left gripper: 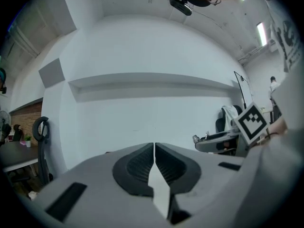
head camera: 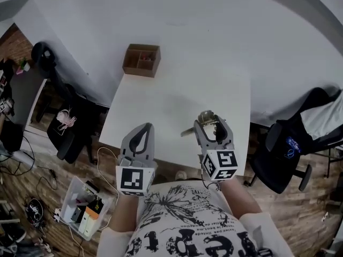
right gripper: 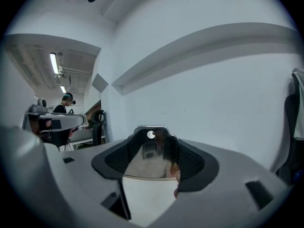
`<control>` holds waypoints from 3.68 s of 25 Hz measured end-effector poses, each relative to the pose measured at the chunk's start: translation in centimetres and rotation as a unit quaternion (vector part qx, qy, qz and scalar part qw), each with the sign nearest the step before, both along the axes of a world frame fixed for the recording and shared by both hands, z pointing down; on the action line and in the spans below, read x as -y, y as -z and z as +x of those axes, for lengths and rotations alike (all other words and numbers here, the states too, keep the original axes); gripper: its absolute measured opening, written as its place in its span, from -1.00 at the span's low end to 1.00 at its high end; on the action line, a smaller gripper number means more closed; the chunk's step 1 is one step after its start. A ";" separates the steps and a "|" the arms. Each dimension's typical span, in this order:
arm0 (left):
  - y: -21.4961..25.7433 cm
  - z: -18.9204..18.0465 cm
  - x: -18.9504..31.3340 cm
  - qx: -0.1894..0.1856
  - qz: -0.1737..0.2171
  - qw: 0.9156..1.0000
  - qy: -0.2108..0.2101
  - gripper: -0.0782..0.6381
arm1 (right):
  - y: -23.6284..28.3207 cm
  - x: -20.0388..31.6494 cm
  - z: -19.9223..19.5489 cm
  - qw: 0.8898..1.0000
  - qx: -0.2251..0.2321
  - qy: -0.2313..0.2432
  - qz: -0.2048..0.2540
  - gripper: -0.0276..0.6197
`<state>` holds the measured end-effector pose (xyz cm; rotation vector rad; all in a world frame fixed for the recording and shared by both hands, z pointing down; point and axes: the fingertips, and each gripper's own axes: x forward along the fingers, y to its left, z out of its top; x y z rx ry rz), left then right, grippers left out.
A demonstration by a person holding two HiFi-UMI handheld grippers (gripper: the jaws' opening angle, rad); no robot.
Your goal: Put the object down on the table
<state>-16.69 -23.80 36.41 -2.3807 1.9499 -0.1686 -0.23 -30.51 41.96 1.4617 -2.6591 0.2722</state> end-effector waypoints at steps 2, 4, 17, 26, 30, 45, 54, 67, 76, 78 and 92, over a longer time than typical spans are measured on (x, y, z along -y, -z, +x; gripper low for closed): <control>-0.3 -0.7 1.8 -0.001 -0.010 1.000 -0.005 -0.75 | -0.6 1.5 -0.4 1.000 -0.007 -0.008 -0.009 -0.05; -0.6 -1.3 3.7 -0.003 -0.019 1.000 -0.016 -0.75 | -1.3 2.8 -0.6 0.999 -0.016 -0.020 -0.020 -0.05; -2.5 -5.3 14.9 -0.007 -0.040 0.990 -0.134 -0.75 | -8.6 9.6 -2.4 0.981 -0.078 -0.129 -0.125 -0.05; -6.5 -6.5 17.6 -0.025 -0.104 0.978 -0.179 -0.75 | -18.1 12.3 -3.5 0.956 -0.124 -0.159 -0.214 -0.05; -8.3 -7.1 18.5 -0.031 -0.099 0.979 -0.175 -0.75 | -22.2 12.6 -3.5 0.941 -0.138 -0.163 -0.262 -0.05; -12.5 -7.6 18.7 -0.027 -0.149 0.976 -0.158 -0.75 | -27.3 13.0 -2.5 0.906 -0.164 -0.161 -0.356 -0.05; -12.4 -8.8 18.3 -0.020 -0.148 0.980 -0.130 -0.75 | -28.0 13.3 -2.8 0.888 -0.198 -0.138 -0.391 -0.03; -7.6 -7.3 17.8 -0.015 -0.093 0.987 -0.130 -0.75 | -17.1 12.4 -5.9 0.955 -0.136 -0.065 -0.257 -0.14; -2.9 -5.6 16.7 -0.011 -0.050 0.989 -0.137 -0.75 | -4.4 11.5 -4.7 0.984 -0.147 -0.077 -0.065 -0.89; -2.2 -5.5 16.5 -0.009 -0.044 0.990 -0.136 -0.75 | -1.9 11.3 -4.6 0.986 -0.141 -0.081 -0.025 -0.93; 1.7 -4.8 14.8 -0.013 -0.003 0.991 -0.134 -0.75 | 6.3 7.8 -2.8 0.988 -0.076 -0.094 0.101 -0.94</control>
